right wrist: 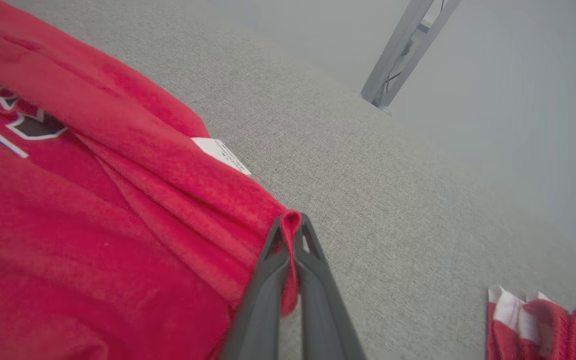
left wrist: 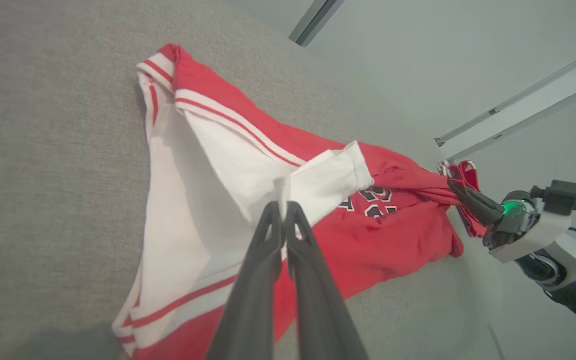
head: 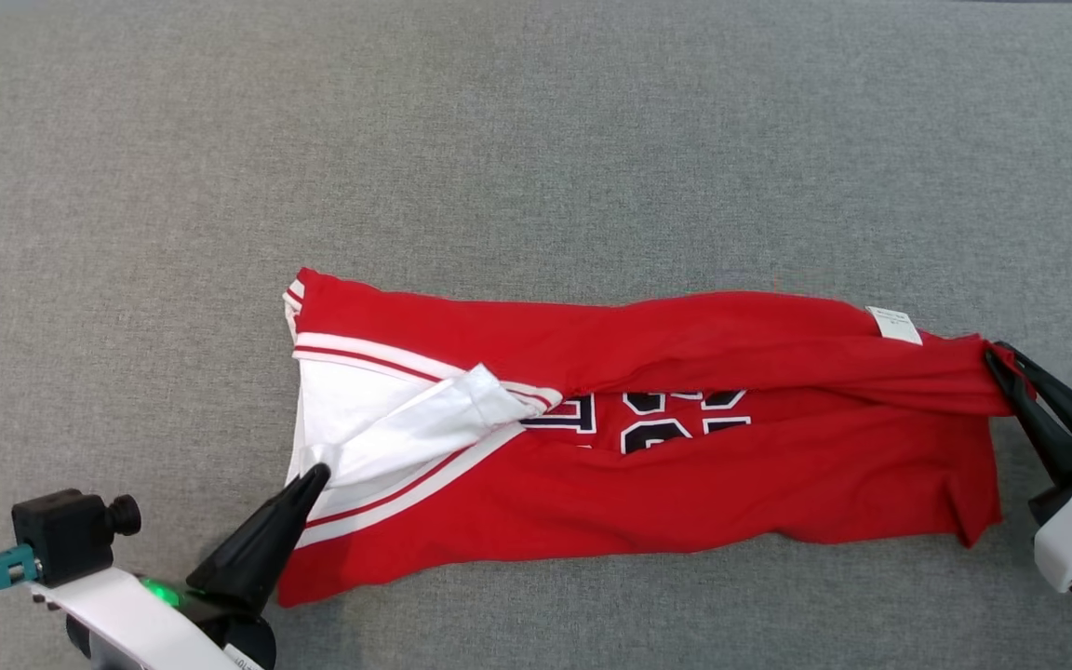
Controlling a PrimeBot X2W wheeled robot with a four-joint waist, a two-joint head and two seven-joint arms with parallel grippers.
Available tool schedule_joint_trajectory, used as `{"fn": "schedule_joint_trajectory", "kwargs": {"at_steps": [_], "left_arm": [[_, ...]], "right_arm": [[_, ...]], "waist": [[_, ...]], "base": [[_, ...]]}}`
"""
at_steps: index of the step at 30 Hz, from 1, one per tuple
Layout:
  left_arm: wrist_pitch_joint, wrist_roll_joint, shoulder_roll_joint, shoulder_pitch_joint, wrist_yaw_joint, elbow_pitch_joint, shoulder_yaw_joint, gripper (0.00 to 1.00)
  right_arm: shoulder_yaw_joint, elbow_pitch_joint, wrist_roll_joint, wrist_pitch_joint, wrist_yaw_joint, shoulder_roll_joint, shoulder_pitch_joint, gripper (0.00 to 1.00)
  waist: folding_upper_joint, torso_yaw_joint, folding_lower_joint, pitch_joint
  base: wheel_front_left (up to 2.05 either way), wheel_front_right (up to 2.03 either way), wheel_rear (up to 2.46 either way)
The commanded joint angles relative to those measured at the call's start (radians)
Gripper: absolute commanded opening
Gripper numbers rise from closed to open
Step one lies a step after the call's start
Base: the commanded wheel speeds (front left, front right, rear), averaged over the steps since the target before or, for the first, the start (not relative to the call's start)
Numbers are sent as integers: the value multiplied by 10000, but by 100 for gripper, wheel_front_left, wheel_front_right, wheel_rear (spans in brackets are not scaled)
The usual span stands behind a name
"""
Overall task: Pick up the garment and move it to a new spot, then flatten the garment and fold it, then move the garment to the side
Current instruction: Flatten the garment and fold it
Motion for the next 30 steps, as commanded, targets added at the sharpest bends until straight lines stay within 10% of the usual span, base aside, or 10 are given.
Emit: {"fn": "schedule_joint_trajectory", "kwargs": {"at_steps": [1,3,5,6,7,8,19,30], "left_arm": [[-50,-120,-41,139,-90,118,61,0],[-51,-289,-164,310,-195,273,87,0],[-51,-424,-253,411,-285,500,95,0],[-52,-437,-295,449,-273,635,130,20],[-51,-490,-392,467,-266,770,149,72],[-51,-493,-484,470,-286,882,192,100],[-46,519,-1496,820,-54,1585,1897,100],[-47,4504,-3745,1668,1073,1109,5570,100]], "right_arm": [[-38,38,81,-75,-2,78,120,0],[-99,144,225,-34,-2,209,253,0],[-191,210,477,6,-2,421,406,39],[-305,253,523,45,-2,493,485,56],[-449,272,666,18,-3,642,582,100],[-519,249,783,9,-2,804,691,100],[-2032,-664,736,-146,-2,1725,1835,100],[-4218,-2502,558,-92,0,3832,2522,100]], "waist": [[0,11,0,-15],[0,20,0,-39],[0,33,0,-75],[0,39,0,-93],[0,56,0,-125],[0,61,0,-149],[0,24,0,-491],[0,-199,0,-1044]], "base": [[0,0,0],[0,0,0],[0,0,0],[0,0,0],[0,0,0],[0,0,0],[0,0,0],[0,0,0]]}}
